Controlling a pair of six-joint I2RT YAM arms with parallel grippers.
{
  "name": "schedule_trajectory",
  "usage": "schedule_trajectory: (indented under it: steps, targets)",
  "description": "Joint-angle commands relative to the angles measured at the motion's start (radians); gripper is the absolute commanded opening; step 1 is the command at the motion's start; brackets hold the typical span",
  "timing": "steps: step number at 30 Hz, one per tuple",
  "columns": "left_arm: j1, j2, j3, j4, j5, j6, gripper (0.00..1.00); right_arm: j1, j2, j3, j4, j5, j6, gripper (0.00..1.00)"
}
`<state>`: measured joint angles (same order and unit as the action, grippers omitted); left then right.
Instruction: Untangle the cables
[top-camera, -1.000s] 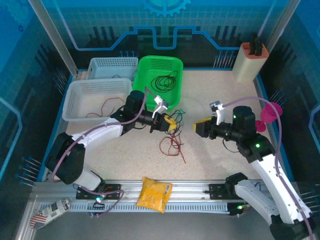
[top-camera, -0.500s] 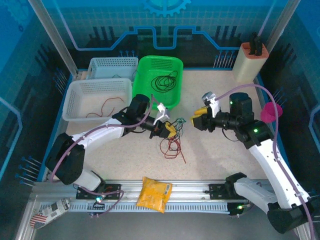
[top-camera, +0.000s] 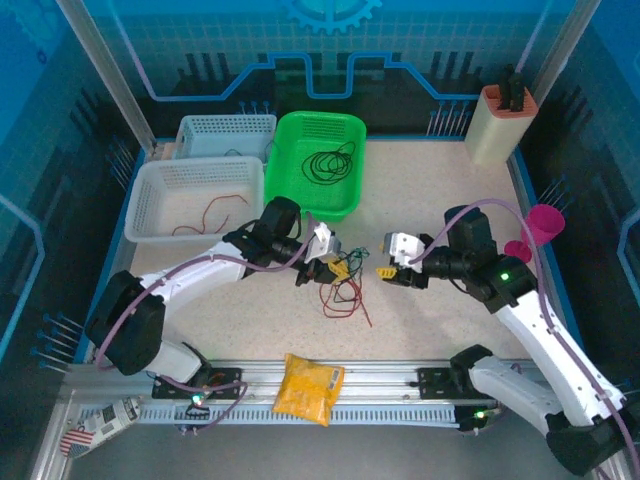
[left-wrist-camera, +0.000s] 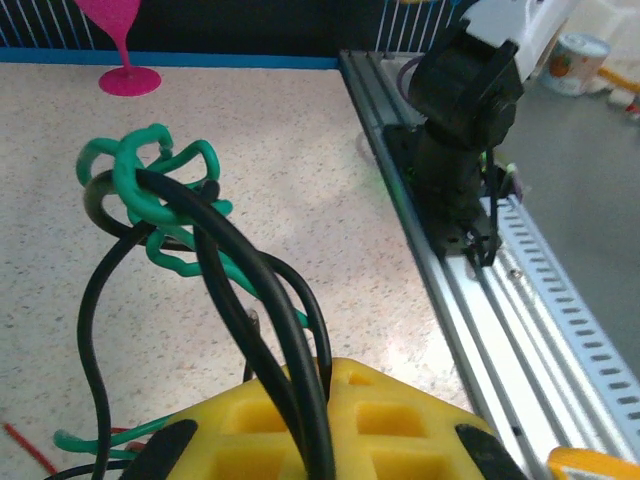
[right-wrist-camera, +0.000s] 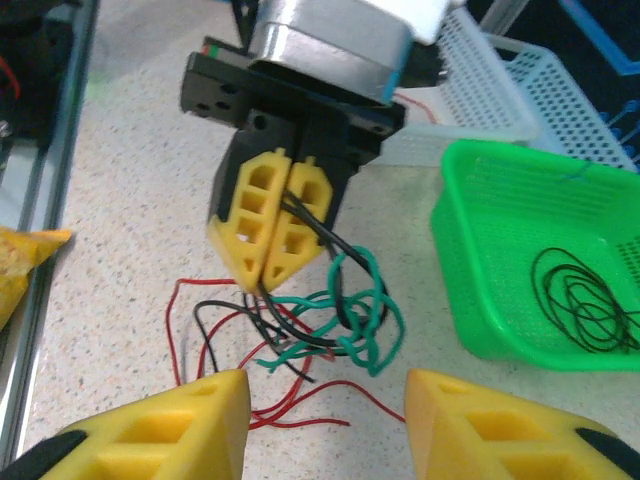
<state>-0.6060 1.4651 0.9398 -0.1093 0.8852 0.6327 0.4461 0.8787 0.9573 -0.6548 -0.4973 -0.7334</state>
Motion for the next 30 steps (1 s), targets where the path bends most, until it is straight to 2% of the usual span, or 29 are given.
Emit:
schedule_trajectory:
  steps: [1, 11, 25, 30]
  targets:
    - [-0.014, -0.035, -0.014, -0.032, -0.032, 0.087, 0.00, 0.044, 0.026, -0.002, -0.002, 0.023, -0.037, 0.44]
    - [-0.037, -0.046, -0.019, -0.063, -0.076, 0.135, 0.00, 0.057, 0.087, -0.012, 0.095, 0.083, 0.076, 0.38]
    - [-0.052, -0.046, -0.008, -0.090, -0.092, 0.150, 0.00, 0.103, 0.160, 0.014, 0.066, 0.107, 0.051, 0.34]
    - [-0.057, -0.045, -0.007, -0.090, -0.092, 0.150, 0.00, 0.126, 0.173, 0.011, 0.070, 0.143, 0.054, 0.26]
